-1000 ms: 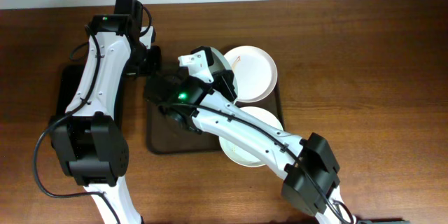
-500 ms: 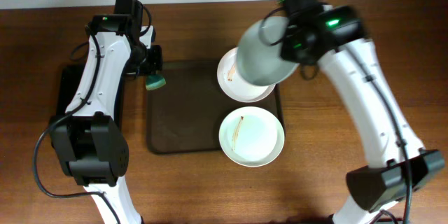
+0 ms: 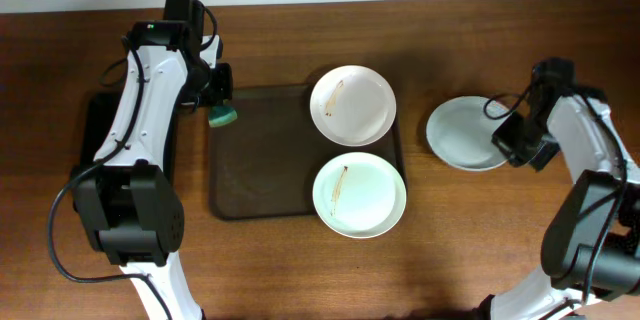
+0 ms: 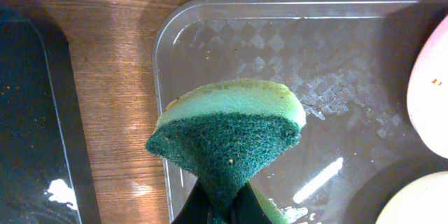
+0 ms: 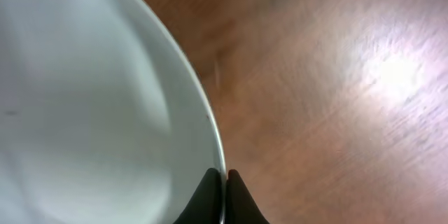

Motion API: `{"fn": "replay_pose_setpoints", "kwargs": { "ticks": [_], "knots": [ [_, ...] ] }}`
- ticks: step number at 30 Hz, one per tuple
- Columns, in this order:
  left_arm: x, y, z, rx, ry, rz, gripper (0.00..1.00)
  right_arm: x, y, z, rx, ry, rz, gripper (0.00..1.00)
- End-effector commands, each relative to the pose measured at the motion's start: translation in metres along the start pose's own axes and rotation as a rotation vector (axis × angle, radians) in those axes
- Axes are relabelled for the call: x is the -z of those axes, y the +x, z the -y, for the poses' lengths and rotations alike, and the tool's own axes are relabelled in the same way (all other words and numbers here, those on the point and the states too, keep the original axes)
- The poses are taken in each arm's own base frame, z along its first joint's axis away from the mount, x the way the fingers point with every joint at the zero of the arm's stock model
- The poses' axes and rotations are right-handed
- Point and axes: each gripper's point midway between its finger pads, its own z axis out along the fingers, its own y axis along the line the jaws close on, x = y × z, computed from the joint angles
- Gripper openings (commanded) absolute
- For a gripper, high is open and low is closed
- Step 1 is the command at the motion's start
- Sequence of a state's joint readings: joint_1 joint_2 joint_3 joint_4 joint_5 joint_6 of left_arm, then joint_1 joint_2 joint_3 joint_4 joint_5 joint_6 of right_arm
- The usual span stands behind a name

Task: Clean dirty plates on tray and stack at the side
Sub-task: 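Set the plate down on the table and release it, then grip the rim of the lower-right plate with the right gripper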

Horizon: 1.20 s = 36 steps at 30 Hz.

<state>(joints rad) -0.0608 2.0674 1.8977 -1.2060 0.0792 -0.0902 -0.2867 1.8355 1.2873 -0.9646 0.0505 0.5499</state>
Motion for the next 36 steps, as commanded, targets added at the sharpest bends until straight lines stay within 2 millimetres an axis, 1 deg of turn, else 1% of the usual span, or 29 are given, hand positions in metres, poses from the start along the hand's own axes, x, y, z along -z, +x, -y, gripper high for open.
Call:
{"fn": "replay_pose_setpoints", "kwargs": {
  "ticks": [1, 3, 4, 5, 6, 7, 8, 9, 10, 11, 12, 13, 14, 15, 16, 17, 19, 22, 24, 26, 29, 32, 33, 34, 35, 36],
  "knots": [
    [0.011, -0.005, 0.005, -0.023, 0.015, 0.033, 0.01, -0.01, 0.004, 0.012, -0.037, 0.013, -0.007, 0.04],
    [0.011, -0.005, 0.005, -0.023, 0.015, 0.033, 0.01, -0.01, 0.003, 0.011, -0.039, 0.009, -0.001, 0.05],
    [0.011, -0.005, 0.005, -0.023, 0.015, 0.033, 0.01, -0.01, 0.004, 0.011, -0.038, 0.006, -0.006, 0.26],
    [0.011, -0.005, 0.005, -0.023, 0.015, 0.033, 0.01, -0.008, 0.007, 0.007, -0.038, -0.014, -0.026, 0.4],
    [0.011, -0.005, 0.006, -0.023, 0.015, 0.034, 0.01, -0.001, 0.008, 0.004, -0.026, -0.027, -0.045, 0.43],
    [0.011, -0.006, 0.006, -0.024, 0.016, 0.037, 0.01, 0.01, 0.007, 0.002, -0.022, -0.024, -0.05, 0.44],
    [0.011, -0.007, 0.007, -0.028, 0.016, 0.04, 0.01, 0.026, 0.004, -0.003, -0.014, -0.033, -0.044, 0.45],
    [0.011, -0.009, 0.007, -0.028, 0.017, 0.05, 0.01, 0.052, 0.0, -0.019, 0.04, -0.089, -0.016, 0.45],
    [0.011, -0.01, 0.008, -0.029, 0.018, 0.054, 0.01, 0.069, 0.003, -0.039, 0.092, -0.162, -0.006, 0.46],
    [0.011, -0.01, 0.008, -0.029, 0.017, 0.055, 0.01, 0.087, 0.015, -0.065, 0.165, -0.249, -0.001, 0.47],
    [0.011, -0.01, 0.008, -0.029, 0.017, 0.055, 0.01, 0.094, 0.036, -0.086, 0.236, -0.286, -0.019, 0.52],
    [0.011, -0.01, 0.008, -0.03, 0.018, 0.054, 0.01, 0.091, 0.06, -0.102, 0.289, -0.314, -0.072, 0.54],
    [0.011, -0.01, 0.008, -0.03, 0.018, 0.054, 0.01, 0.088, 0.081, -0.113, 0.332, -0.335, -0.12, 0.54],
    [0.011, -0.01, 0.008, -0.03, 0.018, 0.055, 0.01, 0.076, 0.113, -0.122, 0.374, -0.321, -0.184, 0.53],
    [0.011, -0.01, 0.008, -0.03, 0.018, 0.055, 0.01, 0.069, 0.132, -0.124, 0.395, -0.301, -0.213, 0.51],
    [0.011, -0.01, 0.008, -0.03, 0.018, 0.055, 0.01, 0.059, 0.156, -0.125, 0.415, -0.27, -0.249, 0.48],
    [0.011, -0.01, 0.008, -0.03, 0.018, 0.055, 0.01, 0.044, 0.183, -0.117, 0.387, -0.198, -0.292, 0.44],
    [0.011, -0.01, 0.008, -0.03, 0.018, 0.054, 0.01, 0.03, 0.209, -0.106, 0.367, -0.132, -0.335, 0.42],
    [0.011, -0.01, 0.008, -0.03, 0.018, 0.054, 0.01, 0.018, 0.217, -0.093, 0.351, -0.046, -0.307, 0.42],
    [0.011, -0.01, 0.008, -0.03, 0.018, 0.054, 0.01, 0.012, 0.22, -0.084, 0.341, 0.004, -0.287, 0.42],
    [0.011, -0.009, 0.008, -0.03, 0.018, 0.05, 0.01, 0.004, 0.224, -0.079, 0.347, 0.013, -0.293, 0.42],
    [0.011, -0.009, 0.01, -0.033, 0.018, 0.05, 0.01, -0.007, 0.228, -0.077, 0.343, 0.003, -0.301, 0.37],
    [0.011, -0.009, 0.011, -0.036, 0.019, 0.05, 0.01, -0.009, 0.228, -0.076, 0.343, 0.002, -0.3, 0.31],
    [0.011, -0.009, 0.012, -0.038, 0.019, 0.05, 0.01, -0.008, 0.228, -0.076, 0.343, 0.002, -0.3, 0.14],
    [0.011, -0.009, 0.012, -0.038, 0.019, 0.05, 0.01, -0.008, 0.228, -0.076, 0.344, 0.003, -0.3, 0.04],
    [0.011, -0.009, 0.012, -0.038, 0.019, 0.05, 0.01, -0.008, 0.228, -0.077, 0.344, 0.001, -0.299, 0.04]
  ]
}}
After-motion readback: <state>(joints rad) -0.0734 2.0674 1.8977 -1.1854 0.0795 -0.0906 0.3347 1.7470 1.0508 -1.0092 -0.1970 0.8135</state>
